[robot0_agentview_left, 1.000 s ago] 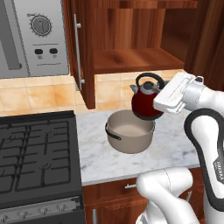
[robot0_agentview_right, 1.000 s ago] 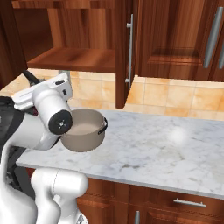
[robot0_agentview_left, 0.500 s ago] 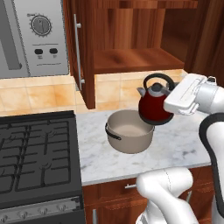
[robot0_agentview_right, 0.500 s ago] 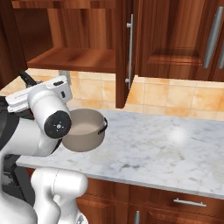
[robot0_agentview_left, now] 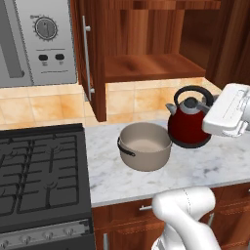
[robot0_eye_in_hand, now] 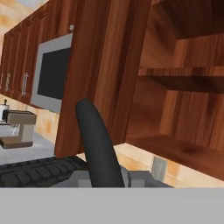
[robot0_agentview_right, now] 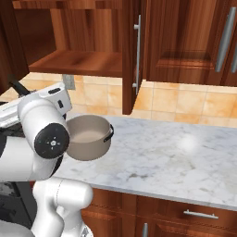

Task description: Pick the kettle from the cabinet and place it on a stove burner. Then pick the pot from the counter and place it on another stove burner. Finally, turn both burners on.

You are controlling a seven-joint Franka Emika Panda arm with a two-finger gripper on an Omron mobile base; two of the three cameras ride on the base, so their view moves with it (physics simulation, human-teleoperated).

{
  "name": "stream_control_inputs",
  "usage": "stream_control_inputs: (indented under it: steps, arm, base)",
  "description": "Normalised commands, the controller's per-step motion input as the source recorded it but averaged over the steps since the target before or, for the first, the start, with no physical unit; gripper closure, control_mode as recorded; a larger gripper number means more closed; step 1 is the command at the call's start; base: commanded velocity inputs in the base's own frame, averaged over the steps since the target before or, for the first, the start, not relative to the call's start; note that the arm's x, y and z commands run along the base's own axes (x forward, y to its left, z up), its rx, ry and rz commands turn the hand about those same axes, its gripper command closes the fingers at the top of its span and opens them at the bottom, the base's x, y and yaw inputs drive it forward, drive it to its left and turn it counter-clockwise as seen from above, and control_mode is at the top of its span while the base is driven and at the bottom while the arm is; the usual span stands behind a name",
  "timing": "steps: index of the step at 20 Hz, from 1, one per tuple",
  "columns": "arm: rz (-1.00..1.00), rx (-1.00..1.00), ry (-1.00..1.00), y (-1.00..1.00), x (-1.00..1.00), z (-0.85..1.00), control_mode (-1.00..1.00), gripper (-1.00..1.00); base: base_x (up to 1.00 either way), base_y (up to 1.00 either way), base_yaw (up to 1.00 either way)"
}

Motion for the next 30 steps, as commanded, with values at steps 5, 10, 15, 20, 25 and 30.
stream_control_inputs:
  steps: [5, 10, 15, 20, 25, 30]
  arm:
    - [-0.04, 0.01, 0.00, 0.02, -0.40, -0.11, -1.00, 1.00]
    - [-0.05, 0.00, 0.02, 0.07, 0.00, -0.03, -1.00, 1.00]
    - [-0.03, 0.02, 0.00, 0.01, 0.00, 0.00, -1.00, 1.00]
    - [0.00, 0.00, 0.01, 0.00, -0.01, 0.00, 1.00, 1.00]
    - [0.00, 0.00, 0.00, 0.00, 0.00, 0.00, 1.00, 1.00]
    - [0.00, 0.00, 0.00, 0.00, 0.00, 0.00, 1.00, 1.00]
  base:
    - [0.00, 0.00, 0.00]
    - [0.00, 0.00, 0.00]
    - [0.00, 0.00, 0.00]
    - [-0.20, 0.00, 0.00]
    - [-0.45, 0.10, 0.00]
    - [-0.58, 0.22, 0.00]
